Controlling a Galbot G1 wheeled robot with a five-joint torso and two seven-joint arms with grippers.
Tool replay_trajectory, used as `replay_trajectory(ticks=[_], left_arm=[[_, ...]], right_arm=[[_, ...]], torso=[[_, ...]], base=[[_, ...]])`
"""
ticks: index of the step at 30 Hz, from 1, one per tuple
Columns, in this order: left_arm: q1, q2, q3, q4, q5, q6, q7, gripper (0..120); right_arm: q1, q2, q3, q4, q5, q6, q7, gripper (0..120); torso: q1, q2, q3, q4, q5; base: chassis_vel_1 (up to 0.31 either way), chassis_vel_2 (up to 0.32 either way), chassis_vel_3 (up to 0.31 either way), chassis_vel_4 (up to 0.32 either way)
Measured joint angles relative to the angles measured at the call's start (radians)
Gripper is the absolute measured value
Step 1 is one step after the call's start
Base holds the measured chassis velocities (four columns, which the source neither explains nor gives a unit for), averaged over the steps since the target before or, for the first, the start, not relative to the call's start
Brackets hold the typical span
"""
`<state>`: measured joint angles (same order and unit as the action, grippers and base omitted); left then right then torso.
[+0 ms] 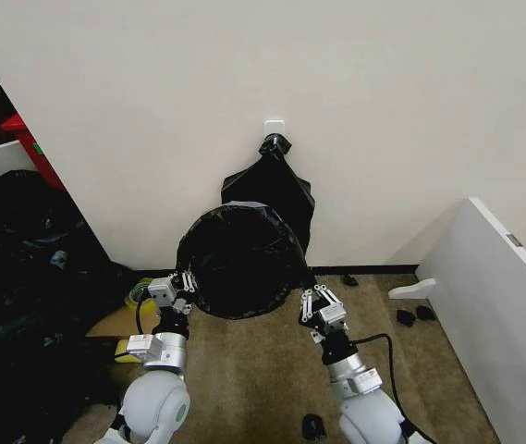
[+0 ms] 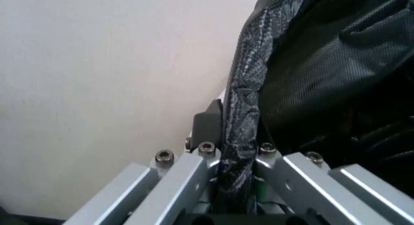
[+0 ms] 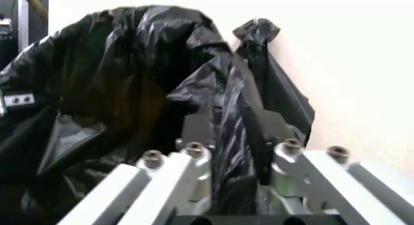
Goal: Place the garbage bag over the trash bin.
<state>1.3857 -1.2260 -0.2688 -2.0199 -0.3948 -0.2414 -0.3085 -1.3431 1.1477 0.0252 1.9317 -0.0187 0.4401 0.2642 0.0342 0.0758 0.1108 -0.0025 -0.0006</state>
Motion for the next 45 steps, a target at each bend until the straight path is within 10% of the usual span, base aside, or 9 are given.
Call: replay_trajectory(ticks=[13, 30, 45], left_arm=[[0.007, -0.004, 0.002, -0.005, 0.009, 0.0, 0.0, 0], [0.008, -0.007, 0.004, -0.015, 0.006, 0.001, -0.001, 0], [0.01, -0.001, -0.007, -0.008, 0.008, 0.001, 0.0, 0]], right_arm=[[0.02, 0.004, -0.006, -0.008, -0.024, -0.067, 0.056, 63], [0.027, 0.009, -0.004, -0.017, -0.022, -0.073, 0.06, 1], [0.021, 0.001, 0.012, -0.008, 0.121, 0.033, -0.08, 0]], torso=[[0.0, 0.0, 0.0, 0.0, 0.0], [0.0, 0.0, 0.0, 0.0, 0.0], [0.0, 0.0, 0.0, 0.0, 0.0]], base=[[0.0, 0.0, 0.0, 0.0], [0.0, 0.0, 0.0, 0.0], [0.0, 0.0, 0.0, 0.0]])
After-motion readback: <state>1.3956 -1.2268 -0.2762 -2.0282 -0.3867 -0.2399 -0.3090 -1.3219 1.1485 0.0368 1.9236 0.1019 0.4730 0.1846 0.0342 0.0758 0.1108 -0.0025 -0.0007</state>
